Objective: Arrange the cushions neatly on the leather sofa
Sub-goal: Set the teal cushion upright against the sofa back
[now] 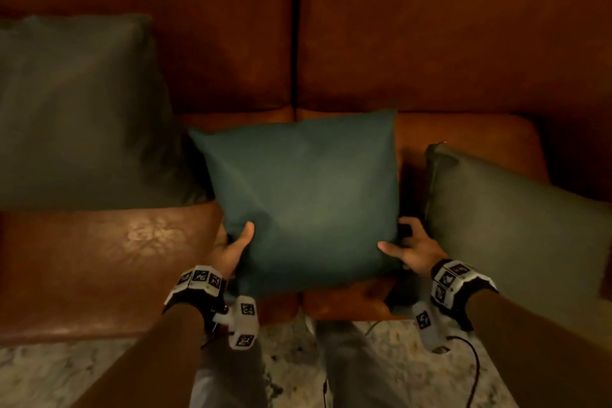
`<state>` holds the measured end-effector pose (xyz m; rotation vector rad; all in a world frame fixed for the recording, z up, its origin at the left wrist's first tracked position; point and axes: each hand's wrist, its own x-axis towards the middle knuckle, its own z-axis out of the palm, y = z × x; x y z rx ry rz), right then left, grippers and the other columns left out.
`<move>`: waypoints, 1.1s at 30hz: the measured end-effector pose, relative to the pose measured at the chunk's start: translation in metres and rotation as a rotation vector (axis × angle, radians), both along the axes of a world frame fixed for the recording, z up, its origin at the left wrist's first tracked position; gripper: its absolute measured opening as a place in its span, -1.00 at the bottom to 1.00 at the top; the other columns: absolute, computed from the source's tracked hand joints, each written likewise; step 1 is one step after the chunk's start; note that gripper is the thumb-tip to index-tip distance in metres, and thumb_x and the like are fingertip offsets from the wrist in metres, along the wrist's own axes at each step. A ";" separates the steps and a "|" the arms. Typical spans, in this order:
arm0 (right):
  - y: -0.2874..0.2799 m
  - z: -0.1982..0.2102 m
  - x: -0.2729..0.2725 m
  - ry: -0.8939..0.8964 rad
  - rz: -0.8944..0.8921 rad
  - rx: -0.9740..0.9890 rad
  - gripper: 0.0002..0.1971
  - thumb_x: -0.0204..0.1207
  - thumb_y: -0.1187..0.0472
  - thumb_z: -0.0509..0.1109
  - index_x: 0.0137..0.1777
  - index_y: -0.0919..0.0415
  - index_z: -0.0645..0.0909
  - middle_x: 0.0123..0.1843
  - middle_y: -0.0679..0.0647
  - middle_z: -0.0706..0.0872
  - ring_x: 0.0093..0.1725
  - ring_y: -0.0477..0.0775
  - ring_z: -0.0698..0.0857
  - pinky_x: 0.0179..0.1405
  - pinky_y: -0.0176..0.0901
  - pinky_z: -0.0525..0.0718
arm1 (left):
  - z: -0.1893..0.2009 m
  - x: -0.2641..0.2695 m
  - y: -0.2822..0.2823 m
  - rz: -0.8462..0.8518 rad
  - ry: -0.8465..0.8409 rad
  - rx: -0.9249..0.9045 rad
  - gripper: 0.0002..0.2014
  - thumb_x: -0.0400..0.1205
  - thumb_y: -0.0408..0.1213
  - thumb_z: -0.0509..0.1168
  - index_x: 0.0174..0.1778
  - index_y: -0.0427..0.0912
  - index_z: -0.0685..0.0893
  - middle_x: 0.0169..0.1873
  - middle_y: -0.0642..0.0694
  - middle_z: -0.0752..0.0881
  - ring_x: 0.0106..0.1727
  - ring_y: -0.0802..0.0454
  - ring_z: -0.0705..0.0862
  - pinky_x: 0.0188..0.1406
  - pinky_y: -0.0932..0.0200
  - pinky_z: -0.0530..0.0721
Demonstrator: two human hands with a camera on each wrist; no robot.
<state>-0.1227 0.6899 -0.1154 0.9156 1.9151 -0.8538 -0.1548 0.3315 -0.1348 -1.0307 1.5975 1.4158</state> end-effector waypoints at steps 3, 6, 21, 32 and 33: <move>0.023 0.000 0.016 -0.084 -0.226 -0.137 -0.29 0.53 0.09 0.52 0.62 0.14 0.30 0.02 0.13 0.68 -0.08 0.20 0.74 -0.19 0.11 0.75 | 0.008 0.023 -0.006 -0.066 0.047 -0.070 -0.16 0.39 0.34 0.34 0.57 0.07 0.33 0.54 -0.04 0.47 0.55 -0.20 0.43 0.55 -0.15 0.36; 0.017 0.006 -0.016 -0.048 -0.281 -0.151 -0.14 0.24 -0.36 0.56 0.43 0.14 0.46 0.25 0.19 0.67 0.12 0.22 0.69 -0.02 0.13 0.74 | 0.021 0.025 -0.005 -0.005 0.099 -0.096 -0.23 0.33 0.37 0.36 0.43 0.08 0.49 0.44 -0.15 0.59 0.47 -0.24 0.54 0.51 -0.20 0.44; -0.029 0.065 -0.144 0.581 -0.434 -0.391 -0.14 0.32 0.17 0.66 0.63 0.07 0.38 0.29 -0.07 0.73 0.14 -0.18 0.73 0.13 -0.20 0.70 | 0.088 -0.128 0.006 0.009 0.731 -0.116 -0.04 0.30 -0.12 0.58 0.57 -0.03 0.20 0.48 -0.09 0.49 0.41 0.01 0.54 0.36 0.10 0.57; -0.054 0.057 -0.172 0.460 -0.387 -0.282 -0.33 0.58 0.00 0.45 0.63 0.02 0.26 0.57 -0.02 0.52 0.49 0.16 0.54 0.46 0.37 0.55 | 0.075 -0.147 -0.008 0.137 0.391 -0.034 -0.39 0.63 -0.11 0.30 0.56 0.06 0.17 0.37 0.10 0.45 0.29 -0.01 0.48 0.13 -0.09 0.52; -0.054 0.058 -0.172 0.460 -0.387 -0.284 -0.33 0.57 0.00 0.46 0.62 0.04 0.27 0.55 -0.04 0.53 0.48 0.15 0.55 0.47 0.36 0.54 | 0.073 -0.145 -0.008 0.152 0.402 -0.044 -0.37 0.62 -0.09 0.31 0.56 0.07 0.17 0.41 0.08 0.45 0.29 -0.01 0.48 0.13 -0.08 0.52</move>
